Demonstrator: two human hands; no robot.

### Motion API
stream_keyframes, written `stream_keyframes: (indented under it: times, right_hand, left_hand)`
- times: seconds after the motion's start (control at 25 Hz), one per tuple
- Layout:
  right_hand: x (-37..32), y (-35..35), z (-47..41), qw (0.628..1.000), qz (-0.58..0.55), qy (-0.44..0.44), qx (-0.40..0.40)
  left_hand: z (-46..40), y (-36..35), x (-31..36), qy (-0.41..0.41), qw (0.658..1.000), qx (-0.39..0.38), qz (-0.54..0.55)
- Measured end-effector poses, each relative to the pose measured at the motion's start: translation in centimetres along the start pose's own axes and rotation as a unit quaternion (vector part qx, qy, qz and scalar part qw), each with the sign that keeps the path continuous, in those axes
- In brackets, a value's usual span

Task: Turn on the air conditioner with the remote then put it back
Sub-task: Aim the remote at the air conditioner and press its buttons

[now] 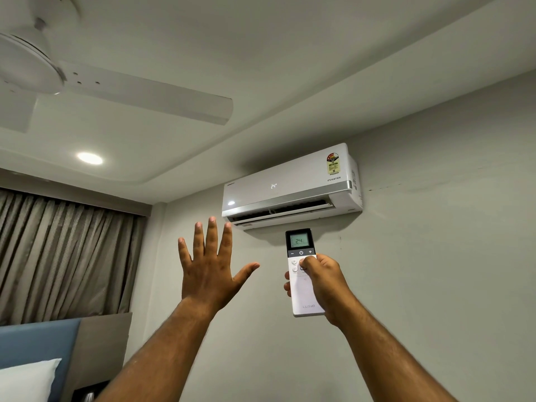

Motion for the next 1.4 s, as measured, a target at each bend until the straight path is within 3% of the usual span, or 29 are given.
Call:
stream_keyframes:
  times: [1.4]
  right_hand:
    - [-1.4,0.2,1.2,1.000,0.003,0.002,0.000]
  left_hand:
    - [-0.3,2.2,0.7,-0.001,1.000,0.005,0.003]
Point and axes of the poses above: each hand's wrist, its own z-axis away from the middle knuckle, its own y-axis out of the back of the hand, x = y × z, the point moved 9 cm from there along -z, towards the middle knuckle
